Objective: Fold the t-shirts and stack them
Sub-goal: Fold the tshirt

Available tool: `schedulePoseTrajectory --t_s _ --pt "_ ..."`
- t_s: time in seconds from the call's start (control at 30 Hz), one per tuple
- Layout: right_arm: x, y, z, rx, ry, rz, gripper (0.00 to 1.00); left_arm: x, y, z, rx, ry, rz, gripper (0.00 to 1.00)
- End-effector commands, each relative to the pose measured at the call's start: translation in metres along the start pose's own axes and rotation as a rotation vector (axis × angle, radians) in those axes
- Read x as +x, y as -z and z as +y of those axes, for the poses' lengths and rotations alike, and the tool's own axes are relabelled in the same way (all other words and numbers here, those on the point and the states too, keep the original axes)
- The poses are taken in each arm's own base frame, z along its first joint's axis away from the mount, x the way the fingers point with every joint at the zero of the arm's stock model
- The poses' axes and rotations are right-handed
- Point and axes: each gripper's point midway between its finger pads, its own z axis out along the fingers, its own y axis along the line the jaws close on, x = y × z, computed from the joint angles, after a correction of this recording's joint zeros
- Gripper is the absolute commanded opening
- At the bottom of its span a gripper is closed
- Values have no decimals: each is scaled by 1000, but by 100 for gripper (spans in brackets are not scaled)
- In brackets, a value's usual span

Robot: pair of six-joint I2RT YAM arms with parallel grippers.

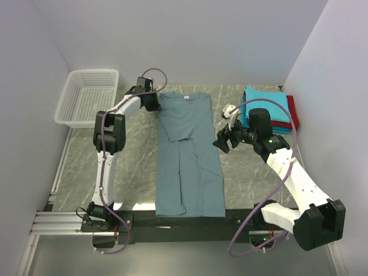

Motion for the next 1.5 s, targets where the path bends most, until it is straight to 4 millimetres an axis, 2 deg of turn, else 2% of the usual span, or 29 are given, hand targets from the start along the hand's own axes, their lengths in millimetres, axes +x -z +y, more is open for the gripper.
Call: schedulePoseTrajectory --t_s 0.0,0.1,0.2,0.23,0.33,0.37,0.4,0.47,0.5,0.53,0.57,0.6,0.63,0.67,0.7,0.73,0.77,0.83,0.87,0.9,0.93,1.0,1.03,1.1,1.13,1.2,1.23,1.33,1.47 --pt "-8 2 -2 6 19 -27 81 -37 22 66 -198 67 -109 0" --pt "-3 1 -4 2 20 -5 81 -48 27 84 -217 93 -113 1" --pt "-1 1 -6 12 21 3 81 -60 27 83 -159 88 -114 1" --pt "-1 1 -6 16 23 3 81 -65 30 78 -140 78 -121 18" --pt "1 2 -8 30 30 7 81 -87 59 56 -80 2 -171 49" --pt "1 3 -9 33 33 7 81 -97 72 54 -93 -34 -207 53" --pt "0 4 -10 38 38 6 81 -109 105 41 -87 -65 -260 57" --pt "-2 6 -11 51 53 0 82 -129 145 31 -101 -173 -363 64" --pt "-5 7 -12 56 71 -11 82 -134 187 21 -109 -198 -431 67" --pt "-8 8 -9 44 88 -24 83 -143 210 10 -91 -248 -507 74" --pt "-14 11 -10 53 126 -53 84 -143 232 -3 -42 -277 -558 80" --pt "-17 12 -8 51 149 -76 85 -125 263 -10 -10 -289 -598 91" --pt "-21 12 -5 38 175 -101 88 -117 278 -18 33 -293 -631 99" --pt "-24 12 1 18 213 -143 88 -120 301 -35 127 -295 -718 100" --pt "-22 11 4 3 219 -153 88 -84 312 -50 266 -342 -680 99" --pt "-19 9 11 -42 239 -157 89 -72 324 -62 342 -368 -682 99" --pt "-3 6 34 -217 329 -103 85 -59 331 -70 402 -371 -667 99" --pt "3 3 51 -399 348 -40 68 -19 343 -92 525 -415 -555 99" --pt "23 11 67 -500 362 3 68 -3 343 -98 535 -433 -508 100" --pt "30 13 73 -535 375 8 71 29 340 -96 496 -424 -404 99" --pt "48 16 81 -555 386 27 73 64 334 -120 507 -525 -350 97" --pt "70 15 74 -503 506 68 75 128 330 -124 483 -573 -219 93" --pt "83 16 76 -477 553 79 76 164 332 -139 507 -590 -150 86" --pt "98 18 69 -428 604 127 76 213 335 -131 513 -559 -48 82" --pt "106 22 72 -422 612 135 76 238 340 -136 517 -550 -14 81" --pt "114 26 73 -417 621 157 76 273 345 -123 494 -558 28 81" --pt "122 29 78 -430 615 168 76 301 353 -122 495 -548 90 81" --pt "129 29 82 -437 600 166 76 344 357 -111 467 -557 172 78" --pt "129 28 83 -436 573 167 76 386 338 -90 255 -601 305 75"
